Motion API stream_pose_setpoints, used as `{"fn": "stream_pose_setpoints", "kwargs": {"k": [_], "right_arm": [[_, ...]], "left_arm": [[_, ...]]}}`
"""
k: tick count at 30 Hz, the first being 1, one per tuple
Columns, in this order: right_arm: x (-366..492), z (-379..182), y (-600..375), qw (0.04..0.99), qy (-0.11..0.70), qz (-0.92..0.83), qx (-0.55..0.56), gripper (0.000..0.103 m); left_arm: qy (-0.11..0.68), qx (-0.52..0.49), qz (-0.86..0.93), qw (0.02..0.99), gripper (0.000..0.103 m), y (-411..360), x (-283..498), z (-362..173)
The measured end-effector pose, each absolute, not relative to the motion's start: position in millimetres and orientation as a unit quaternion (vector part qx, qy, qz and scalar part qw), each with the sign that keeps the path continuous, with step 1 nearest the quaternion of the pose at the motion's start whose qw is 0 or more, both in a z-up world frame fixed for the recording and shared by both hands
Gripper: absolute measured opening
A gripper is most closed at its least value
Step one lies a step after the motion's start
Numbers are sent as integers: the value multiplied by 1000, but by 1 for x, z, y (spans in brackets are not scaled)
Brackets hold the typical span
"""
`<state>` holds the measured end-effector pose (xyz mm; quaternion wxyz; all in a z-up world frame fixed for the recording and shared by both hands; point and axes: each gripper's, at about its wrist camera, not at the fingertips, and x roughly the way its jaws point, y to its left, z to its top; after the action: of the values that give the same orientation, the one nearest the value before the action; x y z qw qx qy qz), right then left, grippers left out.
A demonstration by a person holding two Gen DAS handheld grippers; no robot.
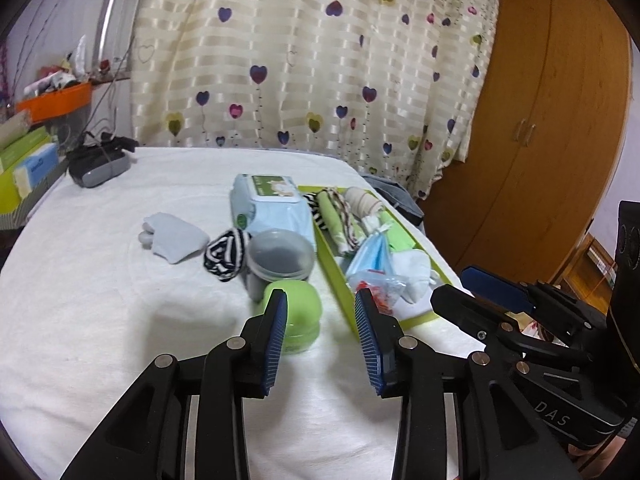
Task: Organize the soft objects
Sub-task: 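Move both open grippers back toward the striped sock and grey sock, then close the left gripper on the black-and-white striped sock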
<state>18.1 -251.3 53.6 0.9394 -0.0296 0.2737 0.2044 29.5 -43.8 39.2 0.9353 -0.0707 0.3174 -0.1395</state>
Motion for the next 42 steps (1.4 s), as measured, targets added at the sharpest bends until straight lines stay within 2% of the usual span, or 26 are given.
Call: {"fn": "stream_pose_setpoints", "kwargs": {"k": [5,8,26,39,42], "right_arm": [[25,53,-245,937,275,213,-33,42],[30,52,-242,936,277,215,-32,42],[55,45,-240,929,289,229,-19,42],[85,39,-239,925,298,236,-16,42],[93,38,-240,924,299,237,-13,42]], "left_arm": [[320,-78,-130,935,35,-33,36,36],[325,-83,-125,934,40,-25,43,33],[346,-109,-93,927,43,3,78,18],[374,-173,-82,908,43,26,138,0],[385,-193,-88,898,46,27,153,-4]]}}
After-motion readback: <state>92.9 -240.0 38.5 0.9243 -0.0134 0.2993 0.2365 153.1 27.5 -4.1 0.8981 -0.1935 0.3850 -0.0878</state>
